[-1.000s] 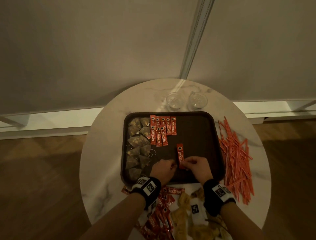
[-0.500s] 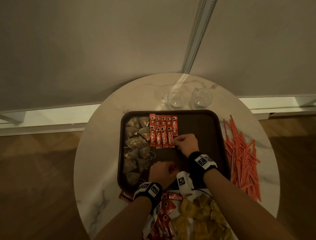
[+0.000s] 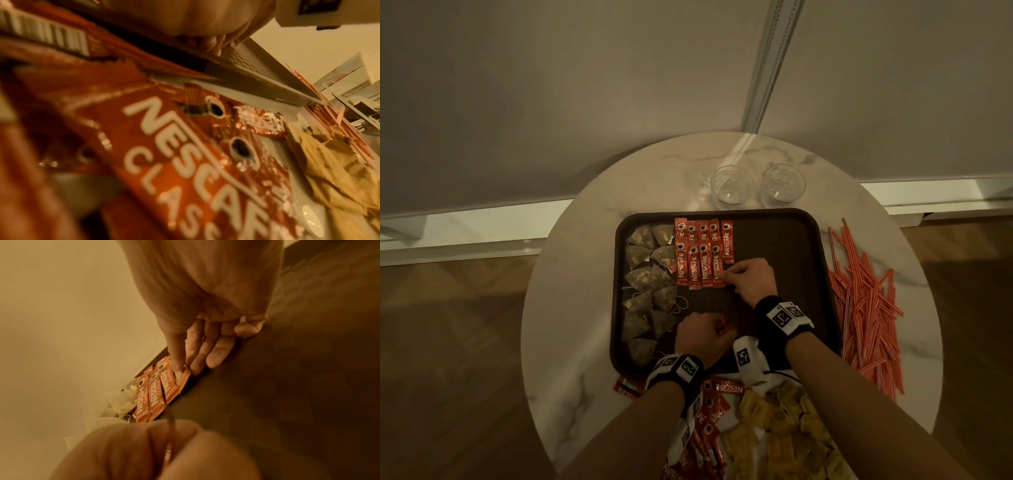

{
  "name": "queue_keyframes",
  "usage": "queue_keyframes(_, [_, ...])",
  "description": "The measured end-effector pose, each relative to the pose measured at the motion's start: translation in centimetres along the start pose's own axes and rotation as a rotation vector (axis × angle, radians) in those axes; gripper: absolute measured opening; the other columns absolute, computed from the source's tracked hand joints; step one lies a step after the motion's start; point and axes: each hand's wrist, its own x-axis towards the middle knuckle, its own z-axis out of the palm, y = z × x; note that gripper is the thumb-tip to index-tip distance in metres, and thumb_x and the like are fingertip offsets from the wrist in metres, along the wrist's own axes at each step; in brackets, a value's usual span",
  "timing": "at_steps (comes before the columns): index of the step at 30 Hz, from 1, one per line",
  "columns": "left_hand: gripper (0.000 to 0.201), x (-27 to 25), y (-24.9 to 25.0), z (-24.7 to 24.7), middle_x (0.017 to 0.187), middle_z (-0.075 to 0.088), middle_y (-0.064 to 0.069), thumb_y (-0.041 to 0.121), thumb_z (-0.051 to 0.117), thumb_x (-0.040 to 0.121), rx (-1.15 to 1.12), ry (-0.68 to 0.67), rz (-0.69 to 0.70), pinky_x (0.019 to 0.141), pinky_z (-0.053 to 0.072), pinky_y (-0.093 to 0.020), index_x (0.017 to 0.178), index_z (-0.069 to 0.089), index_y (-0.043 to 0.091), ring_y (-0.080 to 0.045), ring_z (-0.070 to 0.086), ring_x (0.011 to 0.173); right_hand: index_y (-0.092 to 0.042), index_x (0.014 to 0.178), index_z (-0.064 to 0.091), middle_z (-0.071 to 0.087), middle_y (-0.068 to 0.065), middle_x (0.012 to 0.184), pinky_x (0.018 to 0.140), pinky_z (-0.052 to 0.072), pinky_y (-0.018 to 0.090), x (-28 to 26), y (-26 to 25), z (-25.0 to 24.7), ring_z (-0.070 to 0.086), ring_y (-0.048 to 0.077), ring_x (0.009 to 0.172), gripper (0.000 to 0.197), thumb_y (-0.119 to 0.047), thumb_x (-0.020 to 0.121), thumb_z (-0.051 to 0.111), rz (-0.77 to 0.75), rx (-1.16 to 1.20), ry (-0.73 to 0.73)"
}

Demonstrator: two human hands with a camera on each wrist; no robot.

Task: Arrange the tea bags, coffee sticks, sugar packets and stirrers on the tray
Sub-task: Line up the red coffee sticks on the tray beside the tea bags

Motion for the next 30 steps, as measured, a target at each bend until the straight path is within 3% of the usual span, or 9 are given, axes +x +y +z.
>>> queue_keyframes(5, [0.042, -0.1, 0.0, -0.1, 0.059, 0.044, 0.01, 0.048, 0.059, 0.087, 0.015, 0.004, -0.008, 0.058, 0.034, -0.027, 0.057, 0.038, 0.027, -0.013, 0.049, 0.063, -0.024, 0.07, 0.068, 0.07, -0.005, 0.079, 0.076, 0.056, 0.029, -0.3, -0.1, -0.3, 0.065, 0.009, 0.076, 0.017, -0.028, 0.083, 0.077, 0.001, 0.003, 0.013])
queue_keyframes(10, [0.039, -0.1, 0.1, -0.2, 0.066, 0.048, 0.009, 0.05, 0.059, 0.088, 0.031, 0.002, -0.011, 0.06, 0.035, -0.027, 0.063, 0.041, 0.027, -0.009, 0.047, 0.064, -0.021, 0.08, 0.07, 0.068, -0.003, 0.082, 0.066, 0.049, 0.019, -1.9, 0.4, -1.2, 0.062, 0.009, 0.076, 0.013, -0.03, 0.089, 0.071, 0.009, 0.044, -0.006])
queue_keyframes(13, [0.033, -0.4, 0.4, -0.5, 0.066, 0.044, 0.011, 0.048, 0.059, 0.089, 0.046, 0.002, -0.012, 0.062, 0.035, -0.026, 0.068, 0.048, 0.026, -0.009, 0.047, 0.069, -0.014, 0.085, 0.073, 0.07, -0.001, 0.083, 0.064, 0.047, 0.019, -3.9, 1.2, -1.6, 0.061, 0.008, 0.072, 0.024, -0.036, 0.092, 0.066, 0.016, 0.033, -0.075])
queue_keyframes(15, [0.031, -0.5, 0.5, -0.7, 0.07, 0.049, 0.009, 0.047, 0.059, 0.089, 0.053, -0.004, -0.003, 0.063, 0.036, -0.027, 0.068, 0.046, 0.028, -0.012, 0.05, 0.073, -0.012, 0.088, 0.075, 0.071, 0.0, 0.084, 0.067, 0.049, 0.02, -5.4, 2.1, -1.5, 0.063, 0.008, 0.074, 0.028, -0.039, 0.091, 0.067, 0.03, 0.04, -0.112])
queue_keyframes(18, [0.023, -1.0, 0.8, -1.2, 0.074, 0.055, 0.008, 0.04, 0.057, 0.093, 0.033, -0.038, 0.025, 0.058, 0.039, -0.023, 0.075, 0.055, 0.026, -0.01, 0.054, 0.069, -0.017, 0.089, 0.076, 0.072, -0.002, 0.087, 0.078, 0.054, 0.026, -7.7, 3.5, -1.2, 0.066, 0.01, 0.084, 0.017, -0.033, 0.089, 0.071, 0.017, 0.041, -0.161])
queue_keyframes(20, [0.016, -1.7, 0.8, -1.3, 0.08, 0.06, 0.004, 0.035, 0.058, 0.093, 0.01, -0.083, 0.058, 0.066, 0.048, -0.026, 0.081, 0.061, 0.025, -0.013, 0.059, 0.075, -0.021, 0.083, 0.075, 0.072, -0.003, 0.085, 0.083, 0.055, 0.029, -9.1, 4.0, -1.0, 0.066, 0.01, 0.083, 0.009, -0.026, 0.09, 0.071, -0.011, 0.063, -0.162])
queue_keyframes(22, [0.017, -2.7, 0.6, -1.4, 0.08, 0.062, 0.002, 0.032, 0.06, 0.092, -0.004, -0.09, 0.071, 0.07, 0.052, -0.031, 0.077, 0.06, 0.023, -0.015, 0.059, 0.074, -0.023, 0.08, 0.073, 0.071, -0.004, 0.082, 0.08, 0.054, 0.026, -10.5, 4.1, -1.0, 0.066, 0.007, 0.081, 0.012, -0.023, 0.091, 0.07, -0.032, 0.085, -0.156])
queue_keyframes(26, [0.033, -5.4, 0.6, -1.6, 0.064, 0.051, 0.01, 0.028, 0.062, 0.09, -0.037, 0.017, 0.109, 0.054, 0.034, -0.021, 0.061, 0.046, 0.029, -0.004, 0.048, 0.061, -0.022, 0.082, 0.074, 0.071, -0.003, 0.086, 0.079, 0.053, 0.023, -13.2, 4.0, -0.9, 0.066, 0.008, 0.084, 0.009, -0.021, 0.09, 0.07, -0.112, 0.076, -0.171])
queue_keyframes(30, [0.015, -8.1, 0.5, -1.4, 0.075, 0.062, 0.009, 0.033, 0.069, 0.087, -0.301, 0.013, 0.169, 0.056, 0.037, -0.013, 0.082, 0.063, 0.021, -0.002, 0.056, 0.065, -0.016, 0.087, 0.074, 0.072, 0.002, 0.089, 0.08, 0.056, 0.026, -15.0, 3.8, -1.4, 0.068, 0.012, 0.086, 0.01, -0.014, 0.092, 0.066, -0.135, 0.122, -0.169])
